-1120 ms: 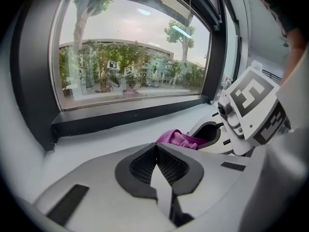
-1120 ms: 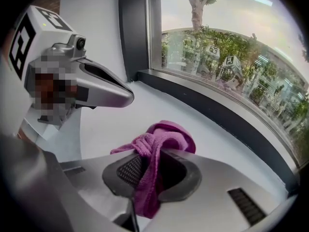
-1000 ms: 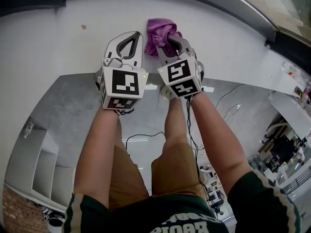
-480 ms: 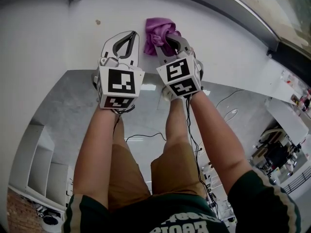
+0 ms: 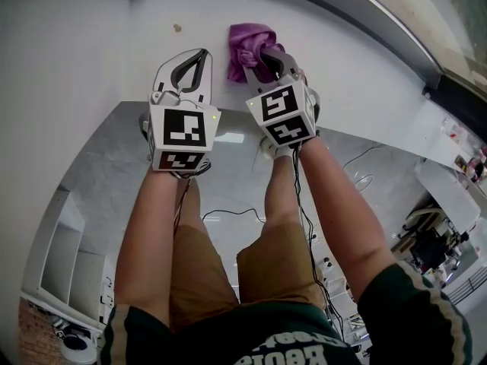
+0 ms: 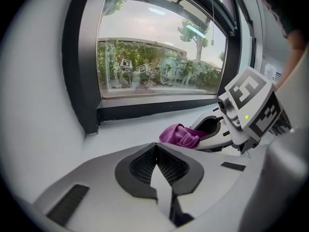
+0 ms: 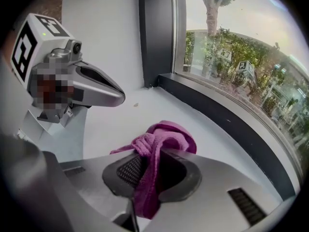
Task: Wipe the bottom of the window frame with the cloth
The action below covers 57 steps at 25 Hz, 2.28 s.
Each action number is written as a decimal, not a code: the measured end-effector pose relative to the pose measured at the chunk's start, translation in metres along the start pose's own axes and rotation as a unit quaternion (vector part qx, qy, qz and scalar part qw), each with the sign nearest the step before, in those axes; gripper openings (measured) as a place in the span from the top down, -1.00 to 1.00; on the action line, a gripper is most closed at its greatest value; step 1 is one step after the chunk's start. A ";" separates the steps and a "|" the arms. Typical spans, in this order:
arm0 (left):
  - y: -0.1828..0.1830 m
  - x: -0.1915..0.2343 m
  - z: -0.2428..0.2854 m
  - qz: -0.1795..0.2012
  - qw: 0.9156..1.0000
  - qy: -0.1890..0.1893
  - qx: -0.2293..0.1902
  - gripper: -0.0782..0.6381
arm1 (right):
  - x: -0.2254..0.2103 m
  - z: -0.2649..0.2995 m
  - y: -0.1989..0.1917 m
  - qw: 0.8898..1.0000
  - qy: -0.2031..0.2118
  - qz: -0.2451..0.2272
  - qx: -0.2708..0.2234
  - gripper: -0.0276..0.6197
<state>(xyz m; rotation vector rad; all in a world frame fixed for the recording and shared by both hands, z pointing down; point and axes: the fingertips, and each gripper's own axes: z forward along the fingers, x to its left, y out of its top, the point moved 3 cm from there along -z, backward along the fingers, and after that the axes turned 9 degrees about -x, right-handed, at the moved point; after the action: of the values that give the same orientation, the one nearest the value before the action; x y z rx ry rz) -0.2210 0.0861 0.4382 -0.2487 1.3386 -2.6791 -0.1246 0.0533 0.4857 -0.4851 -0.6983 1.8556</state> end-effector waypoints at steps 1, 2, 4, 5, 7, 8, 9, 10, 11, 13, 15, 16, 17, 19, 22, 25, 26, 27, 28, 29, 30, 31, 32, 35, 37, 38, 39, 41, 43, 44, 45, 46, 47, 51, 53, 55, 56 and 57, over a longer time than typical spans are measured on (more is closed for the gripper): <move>-0.001 0.004 -0.002 -0.002 1.000 0.003 0.000 0.76 | 0.003 0.003 0.004 1.000 0.001 -0.001 -0.002 0.67; -0.002 0.008 -0.005 -0.004 1.000 0.006 0.000 0.76 | 0.006 0.006 0.008 1.000 0.003 -0.004 -0.005 0.67; -0.004 0.015 -0.010 -0.006 1.000 0.012 0.000 0.76 | 0.014 0.012 0.016 1.000 0.009 -0.006 -0.012 0.67; -0.005 0.018 -0.012 -0.008 1.000 0.015 0.000 0.76 | 0.017 0.015 0.019 1.000 0.012 -0.007 -0.012 0.67; -0.006 0.023 -0.017 -0.012 1.000 0.021 -0.001 0.76 | 0.022 0.019 0.025 1.000 0.016 -0.010 -0.013 0.67; -0.006 0.025 -0.019 -0.015 1.000 0.024 -0.001 0.76 | 0.025 0.022 0.028 1.000 0.019 -0.013 -0.014 0.67; -0.007 0.027 -0.022 -0.017 0.999 0.027 -0.001 0.76 | 0.028 0.025 0.031 0.999 0.022 -0.016 -0.016 0.67; -0.009 0.029 -0.025 -0.020 0.999 0.029 0.000 0.76 | 0.031 0.027 0.034 0.999 0.025 -0.019 -0.019 0.67; -0.011 0.031 -0.029 -0.022 0.999 0.031 0.001 0.76 | 0.034 0.030 0.038 0.999 0.028 -0.021 -0.022 0.67; -0.015 0.036 -0.035 -0.025 0.999 0.036 0.005 0.76 | 0.039 0.036 0.045 0.999 0.032 -0.021 -0.026 0.67; -0.018 0.041 -0.040 -0.030 0.999 0.041 0.008 0.76 | 0.045 0.043 0.052 0.999 0.035 -0.021 -0.031 0.67; -0.020 0.044 -0.043 -0.032 0.998 0.044 0.009 0.76 | 0.049 0.046 0.055 0.998 0.038 -0.022 -0.033 0.67; -0.021 0.048 -0.046 -0.035 0.998 0.047 0.011 0.76 | 0.053 0.050 0.059 0.998 0.041 -0.022 -0.036 0.67; -0.024 0.053 -0.051 -0.043 0.998 0.054 0.013 0.76 | 0.060 0.057 0.067 0.998 0.047 -0.022 -0.043 0.67; -0.028 0.058 -0.060 -0.054 0.996 0.064 0.016 0.76 | 0.070 0.066 0.078 0.997 0.053 -0.016 -0.053 0.67; -0.032 0.060 -0.068 -0.060 0.996 0.068 0.019 0.76 | 0.079 0.074 0.087 0.996 0.063 -0.014 -0.060 0.67; -0.034 0.061 -0.070 -0.062 0.995 0.070 0.020 0.76 | 0.082 0.076 0.089 0.996 0.068 -0.014 -0.061 0.67; -0.036 0.062 -0.072 -0.065 0.995 0.072 0.021 0.76 | 0.084 0.077 0.091 0.995 0.072 -0.014 -0.062 0.67; -0.037 0.063 -0.074 -0.067 0.995 0.074 0.021 0.76 | 0.085 0.079 0.093 0.995 0.075 -0.015 -0.062 0.67; -0.038 0.064 -0.074 -0.069 0.994 0.077 0.021 0.76 | 0.087 0.080 0.095 0.995 0.077 -0.017 -0.063 0.67; -0.039 0.065 -0.075 -0.072 0.994 0.079 0.021 0.76 | 0.088 0.082 0.096 0.995 0.079 -0.018 -0.064 0.67; -0.039 0.066 -0.074 -0.075 0.994 0.081 0.021 0.76 | 0.089 0.083 0.097 0.994 0.081 -0.021 -0.065 0.67; -0.040 0.066 -0.074 -0.077 0.994 0.081 0.021 0.76 | 0.089 0.084 0.097 0.994 0.082 -0.023 -0.066 0.67; -0.041 0.065 -0.073 -0.081 0.993 0.082 0.020 0.76 | 0.089 0.084 0.097 0.994 0.088 -0.025 -0.067 0.67; -0.040 0.065 -0.074 -0.082 0.993 0.082 0.020 0.76 | 0.087 0.083 0.097 0.993 0.093 -0.021 -0.068 0.67; -0.039 0.065 -0.075 -0.081 0.993 0.081 0.020 0.76 | 0.086 0.082 0.099 0.993 0.094 -0.020 -0.069 0.67; -0.038 0.064 -0.076 -0.080 0.993 0.079 0.020 0.76 | 0.085 0.079 0.101 0.993 0.095 -0.020 -0.073 0.67; -0.033 0.062 -0.079 -0.074 0.994 0.075 0.019 0.76 | 0.083 0.071 0.109 0.991 0.098 -0.019 -0.089 0.67; -0.027 0.059 -0.081 -0.063 0.995 0.070 0.020 0.76 | 0.083 0.060 0.117 0.989 0.103 -0.014 -0.105 0.67; -0.024 0.058 -0.082 -0.059 0.996 0.068 0.020 0.76 | 0.082 0.053 0.121 0.988 0.104 -0.012 -0.113 0.67; -0.020 0.056 -0.082 -0.058 0.996 0.065 0.018 0.76 | 0.081 0.046 0.125 0.987 0.105 -0.010 -0.121 0.67; -0.015 0.054 -0.083 -0.061 0.996 0.060 0.015 0.76 | 0.080 0.039 0.129 0.986 0.106 -0.006 -0.130 0.67; -0.009 0.052 -0.084 -0.065 0.996 0.056 0.010 0.76 | 0.079 0.031 0.134 0.984 0.106 0.000 -0.140 0.67; 0.015 0.044 -0.092 -0.053 0.997 0.054 0.000 0.76 | 0.073 -0.007 0.154 0.977 0.113 0.044 -0.178 0.67; 0.026 0.034 -0.096 -0.052 0.997 0.048 -0.002 0.76 | 0.067 -0.030 0.160 0.974 0.110 0.065 -0.189 0.67; 0.043 0.017 -0.100 -0.046 0.998 0.033 -0.011 0.76 | 0.058 -0.055 0.165 0.970 0.109 0.077 -0.201 0.67; 0.052 0.007 -0.102 -0.042 0.999 0.026 -0.013 0.76 | 0.053 -0.069 0.167 0.969 0.109 0.082 -0.207 0.67; 0.060 -0.002 -0.104 -0.038 0.999 0.019 -0.015 0.76 | 0.048 -0.083 0.169 0.967 0.109 0.087 -0.213 0.67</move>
<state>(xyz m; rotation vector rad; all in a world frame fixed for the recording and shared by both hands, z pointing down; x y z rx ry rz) -0.2379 0.1315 0.3283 -0.2571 1.4083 -2.7413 -0.2080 0.0701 0.3109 -1.0438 -0.9308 1.7755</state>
